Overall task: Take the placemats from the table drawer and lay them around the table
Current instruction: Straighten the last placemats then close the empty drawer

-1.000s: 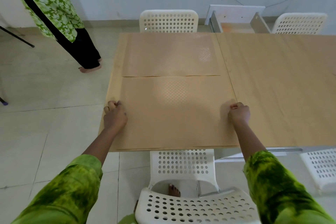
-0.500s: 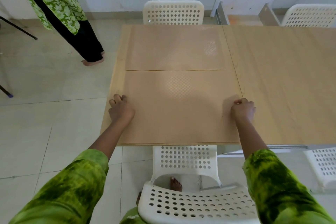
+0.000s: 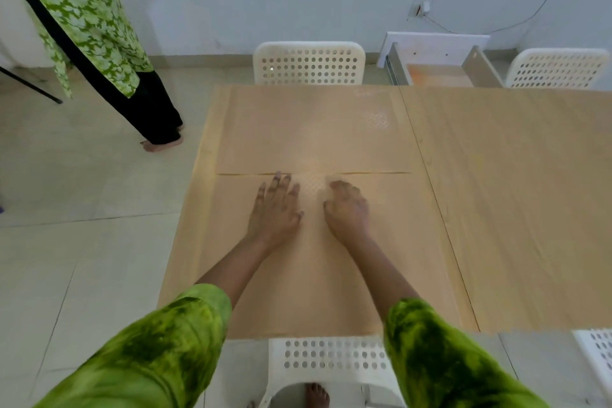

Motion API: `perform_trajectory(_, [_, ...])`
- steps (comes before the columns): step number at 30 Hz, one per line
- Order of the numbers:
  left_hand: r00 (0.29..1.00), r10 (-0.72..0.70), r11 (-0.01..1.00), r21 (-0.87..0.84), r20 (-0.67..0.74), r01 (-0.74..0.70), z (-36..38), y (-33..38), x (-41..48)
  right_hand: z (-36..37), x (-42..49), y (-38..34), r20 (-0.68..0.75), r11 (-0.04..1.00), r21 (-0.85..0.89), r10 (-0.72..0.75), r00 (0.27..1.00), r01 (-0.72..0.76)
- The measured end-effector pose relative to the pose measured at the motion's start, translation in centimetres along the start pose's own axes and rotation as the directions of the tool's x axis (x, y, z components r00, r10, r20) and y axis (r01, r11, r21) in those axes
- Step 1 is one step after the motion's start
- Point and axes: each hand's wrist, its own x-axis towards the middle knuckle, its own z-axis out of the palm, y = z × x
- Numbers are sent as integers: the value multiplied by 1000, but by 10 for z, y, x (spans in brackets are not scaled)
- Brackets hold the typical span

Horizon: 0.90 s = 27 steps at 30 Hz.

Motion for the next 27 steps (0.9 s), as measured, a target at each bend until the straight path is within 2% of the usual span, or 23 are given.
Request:
perform_trajectory(3, [991, 69, 997, 18, 113, -71, 16, -5, 15, 20, 11, -3, 134, 991, -97, -78, 988, 91])
perform_trajectory(6, [994, 84, 996, 14, 66, -85, 26, -13, 12, 31, 11, 14, 221, 977, -176, -79, 972, 119])
perform_trajectory(9, [999, 47, 998, 28, -1, -47, 29, -25, 4, 25, 12, 36, 201, 970, -230, -32, 979, 79])
perform_trajectory(14, [994, -90, 994, 56, -64, 93, 30, -58, -9, -8, 10, 97, 115, 949, -301, 131, 985, -91])
perform_trajectory(17, [990, -118, 992, 31, -76, 121, 29, -62, -11, -19, 8, 116, 134, 943, -310, 168, 977, -120])
perform_trajectory(20, [989, -143, 989, 22, -25, 144, 25, -57, -12, -23, 7, 107, 147, 948, -293, 178, 973, -129])
perform_trajectory(22, [991, -123, 992, -11, -50, 123, 23, -44, -23, -19, -9, 88, 134, 953, -281, 154, 979, -111])
perform_trajectory(25, [987, 23, 1000, -10, -161, -25, 38, -8, -69, 5, -63, 49, 165, 983, -183, 11, 986, 20])
perform_trajectory(27, [988, 62, 998, -19, -140, -65, 53, 15, -102, 23, -98, 30, 130, 977, -185, -80, 988, 104])
